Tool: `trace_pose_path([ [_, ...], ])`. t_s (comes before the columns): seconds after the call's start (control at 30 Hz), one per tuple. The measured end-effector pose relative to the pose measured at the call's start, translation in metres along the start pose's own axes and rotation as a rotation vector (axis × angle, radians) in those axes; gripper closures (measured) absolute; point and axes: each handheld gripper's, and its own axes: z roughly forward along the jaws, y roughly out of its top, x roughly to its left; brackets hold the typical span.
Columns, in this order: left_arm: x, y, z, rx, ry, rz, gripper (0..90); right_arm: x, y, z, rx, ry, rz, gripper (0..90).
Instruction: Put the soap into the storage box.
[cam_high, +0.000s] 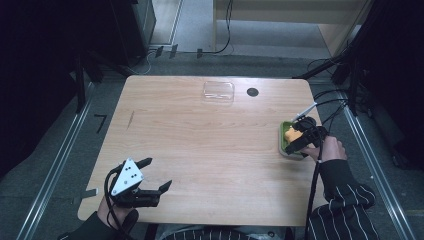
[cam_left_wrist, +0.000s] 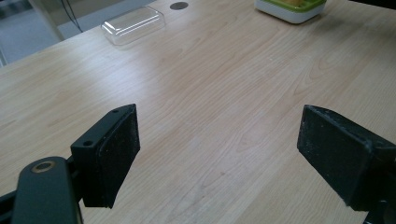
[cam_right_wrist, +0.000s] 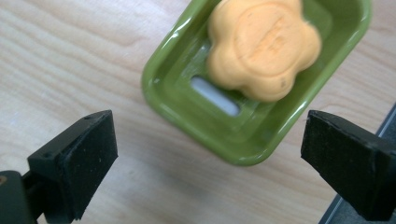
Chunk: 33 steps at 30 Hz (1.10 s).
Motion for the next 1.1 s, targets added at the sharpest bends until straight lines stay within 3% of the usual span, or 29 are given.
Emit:
trace_pose_path([
  [0.53,0.0,0.0,0.0,0.008,0.0,0.002,13.6,0.042,-0.022,0.006,0.083,0.028,-0.114,3.4],
  [1.1,0.0,0.0,0.001,0.007,-0.002,0.003,13.6,0.078,-0.047,0.011,0.096,0.04,-0.2,3.5],
])
